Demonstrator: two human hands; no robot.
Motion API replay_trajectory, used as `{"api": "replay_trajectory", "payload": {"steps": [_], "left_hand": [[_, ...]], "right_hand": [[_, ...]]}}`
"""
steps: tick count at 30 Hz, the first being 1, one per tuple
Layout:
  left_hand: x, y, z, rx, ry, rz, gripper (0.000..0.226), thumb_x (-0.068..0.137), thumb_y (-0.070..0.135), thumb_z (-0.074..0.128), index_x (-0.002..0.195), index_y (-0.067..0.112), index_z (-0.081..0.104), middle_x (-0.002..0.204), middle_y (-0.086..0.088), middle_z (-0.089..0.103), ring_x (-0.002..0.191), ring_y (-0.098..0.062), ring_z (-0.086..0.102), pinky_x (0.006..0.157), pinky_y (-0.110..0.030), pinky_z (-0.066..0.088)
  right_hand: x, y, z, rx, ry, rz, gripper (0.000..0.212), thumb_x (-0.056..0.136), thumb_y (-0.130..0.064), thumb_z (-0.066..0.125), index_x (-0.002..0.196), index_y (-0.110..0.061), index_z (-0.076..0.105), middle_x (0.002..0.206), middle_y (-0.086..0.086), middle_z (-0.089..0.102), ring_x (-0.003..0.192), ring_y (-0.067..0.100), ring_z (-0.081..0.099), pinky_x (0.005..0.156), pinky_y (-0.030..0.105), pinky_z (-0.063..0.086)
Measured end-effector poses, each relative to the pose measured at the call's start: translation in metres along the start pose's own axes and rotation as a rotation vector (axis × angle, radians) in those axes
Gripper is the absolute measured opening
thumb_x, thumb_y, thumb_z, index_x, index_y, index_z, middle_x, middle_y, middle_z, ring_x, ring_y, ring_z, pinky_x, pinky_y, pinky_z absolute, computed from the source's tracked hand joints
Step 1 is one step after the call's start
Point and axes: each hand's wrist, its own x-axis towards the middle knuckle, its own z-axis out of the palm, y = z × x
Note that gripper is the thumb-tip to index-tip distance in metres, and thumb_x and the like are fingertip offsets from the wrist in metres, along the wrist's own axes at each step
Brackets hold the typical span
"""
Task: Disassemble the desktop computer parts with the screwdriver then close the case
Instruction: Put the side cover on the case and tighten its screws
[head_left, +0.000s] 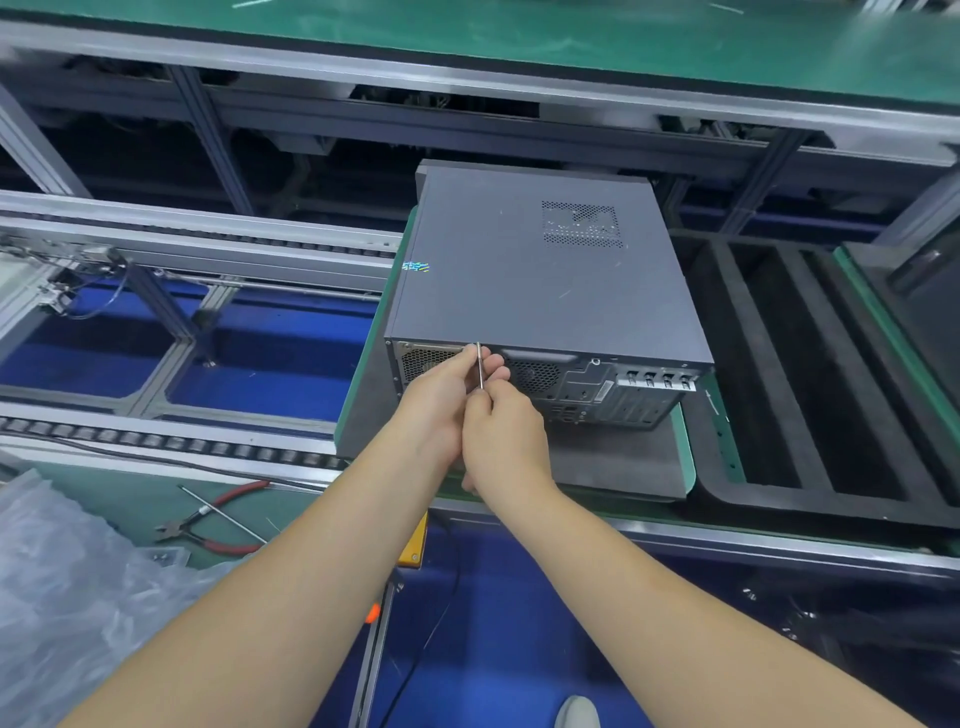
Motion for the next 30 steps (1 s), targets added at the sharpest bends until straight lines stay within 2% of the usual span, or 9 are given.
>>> {"api": "replay_trajectory", "payload": {"steps": [3,9,11,12,14,17,20,25,30], "left_hand": [[0.001,0.001,0.0,0.005,0.011,-0.009,0.016,0.101,0.022,0.063,0.098,0.008,0.071,0.081,-0.003,0.076,0.067,-0.011,0.073,0.061,-0.026,0.058],[0.002,0.001,-0.007,0.012,0.006,-0.025,0.017,0.099,0.021,0.063,0.104,0.008,0.072,0.091,-0.004,0.076,0.075,-0.012,0.073,0.079,-0.032,0.059],[0.003,0.001,-0.009,0.008,-0.014,-0.025,0.016,0.1,0.021,0.063,0.105,0.008,0.07,0.089,-0.005,0.075,0.074,-0.013,0.073,0.079,-0.032,0.06],[0.003,0.002,-0.01,0.02,-0.021,-0.02,0.017,0.1,0.021,0.063,0.106,0.008,0.07,0.088,-0.005,0.075,0.073,-0.014,0.073,0.078,-0.031,0.06],[0.004,0.003,-0.014,0.064,-0.031,-0.002,0.017,0.099,0.021,0.063,0.106,0.007,0.07,0.087,-0.006,0.076,0.07,-0.014,0.074,0.073,-0.03,0.061],[0.005,0.006,-0.018,0.146,-0.039,0.023,0.016,0.098,0.021,0.065,0.104,0.008,0.072,0.089,-0.006,0.078,0.071,-0.014,0.075,0.062,-0.028,0.061],[0.006,0.007,-0.019,0.197,-0.034,0.035,0.018,0.096,0.021,0.065,0.105,0.008,0.073,0.092,-0.008,0.078,0.073,-0.016,0.076,0.059,-0.029,0.059],[0.005,0.007,-0.017,0.268,0.006,0.092,0.021,0.092,0.019,0.064,0.107,0.008,0.073,0.094,-0.01,0.079,0.073,-0.017,0.076,0.061,-0.032,0.061],[0.005,0.006,-0.022,0.377,0.066,0.223,0.016,0.089,0.016,0.061,0.094,0.006,0.072,0.08,-0.011,0.075,0.068,-0.019,0.075,0.057,-0.031,0.059]], "right_hand": [[0.001,-0.002,-0.002,-0.005,-0.006,0.019,0.038,0.107,-0.028,0.034,0.128,-0.021,0.064,0.117,0.008,0.069,0.091,0.039,0.073,0.072,0.052,0.064],[-0.003,0.006,-0.001,-0.033,-0.03,0.004,0.036,0.106,-0.027,0.035,0.123,-0.02,0.065,0.108,0.006,0.07,0.087,0.039,0.072,0.077,0.051,0.063],[-0.001,0.008,0.0,-0.045,-0.029,0.0,0.035,0.106,-0.028,0.035,0.12,-0.019,0.066,0.102,0.005,0.07,0.081,0.037,0.072,0.067,0.042,0.063],[-0.001,0.009,0.0,-0.05,-0.028,-0.002,0.035,0.106,-0.028,0.035,0.119,-0.018,0.066,0.098,0.004,0.069,0.077,0.035,0.072,0.057,0.034,0.06],[0.0,0.011,0.0,-0.051,-0.031,-0.003,0.035,0.107,-0.027,0.035,0.118,-0.018,0.066,0.093,0.003,0.068,0.072,0.032,0.07,0.039,0.023,0.047],[0.002,0.013,-0.001,-0.037,-0.041,-0.005,0.033,0.106,-0.025,0.035,0.117,-0.018,0.065,0.092,0.004,0.065,0.069,0.031,0.068,0.032,0.02,0.041],[0.003,0.015,-0.004,-0.059,-0.052,-0.017,0.027,0.105,-0.024,0.035,0.108,-0.022,0.062,0.088,0.002,0.063,0.058,0.025,0.064,0.032,0.019,0.04],[0.0,0.017,-0.008,-0.107,-0.053,-0.068,0.025,0.105,-0.023,0.033,0.093,-0.025,0.055,0.075,-0.002,0.058,0.053,0.023,0.064,0.034,0.021,0.042],[-0.004,0.015,-0.011,-0.131,-0.074,-0.094,0.033,0.104,-0.021,0.035,0.074,-0.032,0.044,0.07,-0.005,0.054,0.064,0.029,0.065,0.056,0.033,0.055]]}}
